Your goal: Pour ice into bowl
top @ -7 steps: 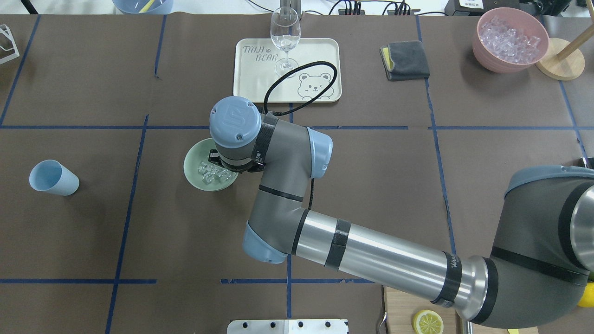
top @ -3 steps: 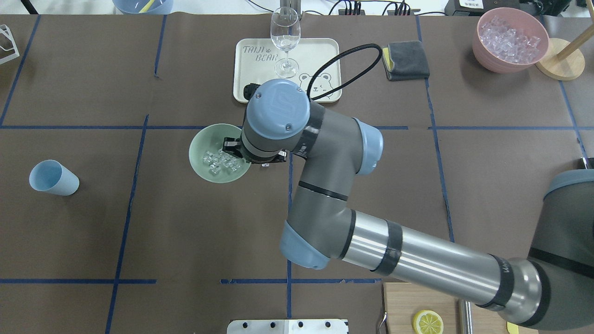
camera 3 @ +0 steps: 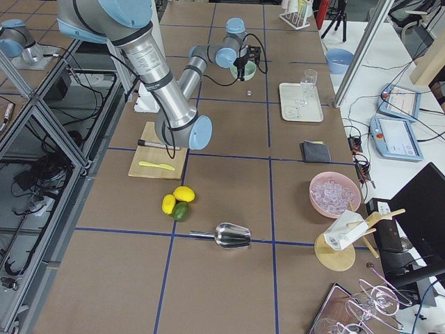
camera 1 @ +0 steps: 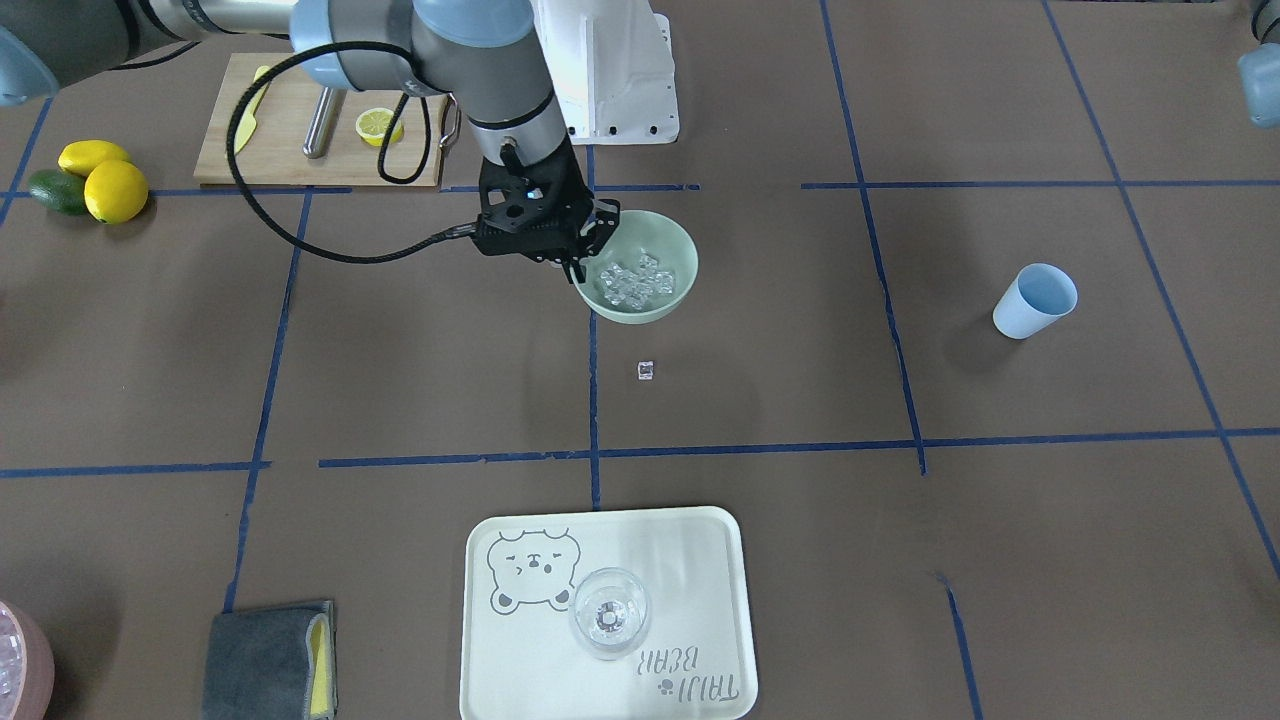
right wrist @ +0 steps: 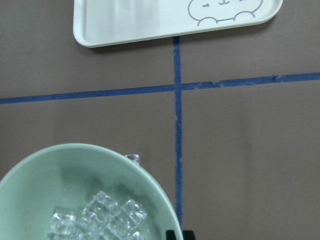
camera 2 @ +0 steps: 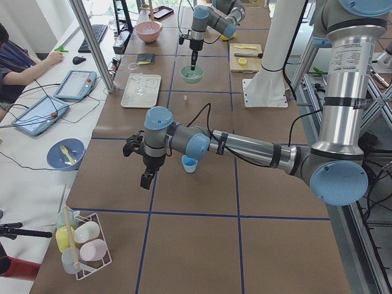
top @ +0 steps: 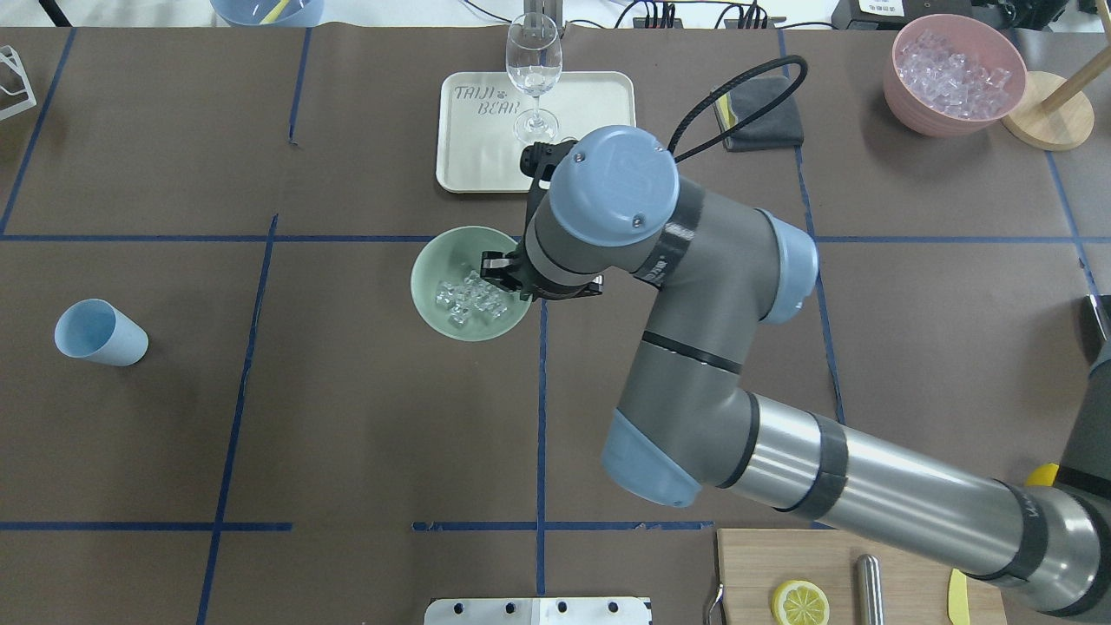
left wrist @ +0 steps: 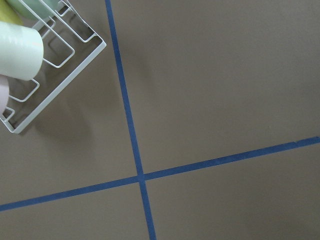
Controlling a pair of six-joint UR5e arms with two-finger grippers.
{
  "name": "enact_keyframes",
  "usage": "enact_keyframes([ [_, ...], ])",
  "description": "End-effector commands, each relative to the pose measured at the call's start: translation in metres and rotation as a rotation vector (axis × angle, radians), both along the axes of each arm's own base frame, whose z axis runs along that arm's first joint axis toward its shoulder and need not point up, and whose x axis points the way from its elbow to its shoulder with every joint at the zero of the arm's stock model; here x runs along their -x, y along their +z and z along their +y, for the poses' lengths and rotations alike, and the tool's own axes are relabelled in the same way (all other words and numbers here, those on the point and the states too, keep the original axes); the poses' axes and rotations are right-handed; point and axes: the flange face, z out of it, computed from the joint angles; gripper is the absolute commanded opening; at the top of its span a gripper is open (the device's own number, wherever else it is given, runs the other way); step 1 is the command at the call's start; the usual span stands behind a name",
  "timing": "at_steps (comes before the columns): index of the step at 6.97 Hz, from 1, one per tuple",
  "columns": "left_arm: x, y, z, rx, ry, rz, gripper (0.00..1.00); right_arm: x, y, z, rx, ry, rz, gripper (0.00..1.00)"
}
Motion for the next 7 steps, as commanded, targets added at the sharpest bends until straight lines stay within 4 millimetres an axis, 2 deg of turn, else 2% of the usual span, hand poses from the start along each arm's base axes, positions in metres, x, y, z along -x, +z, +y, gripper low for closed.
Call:
enact_keyframes([
  [1,0.032,0.008,-0.004,0.026,0.005,0.006,1.00,-0.074,0.063,0.004,-0.068,-0.049,0.063,0.00],
  [4,0.050,0.043,-0.002,0.030,0.064,-0.003,1.00,-0.168,0.166,-0.012,-0.044,-0.082,0.163,0.00],
  [5,0.054,0.053,-0.002,0.041,0.069,-0.001,1.00,-0.198,0.209,-0.009,-0.018,-0.085,0.152,0.00],
  [6,0.053,0.059,0.000,0.042,0.089,0.027,1.00,-0.236,0.264,-0.003,-0.043,-0.080,0.156,0.00],
  [7,0.053,0.061,0.001,0.044,0.089,0.029,1.00,-0.268,0.307,0.002,-0.031,-0.101,0.160,0.00],
])
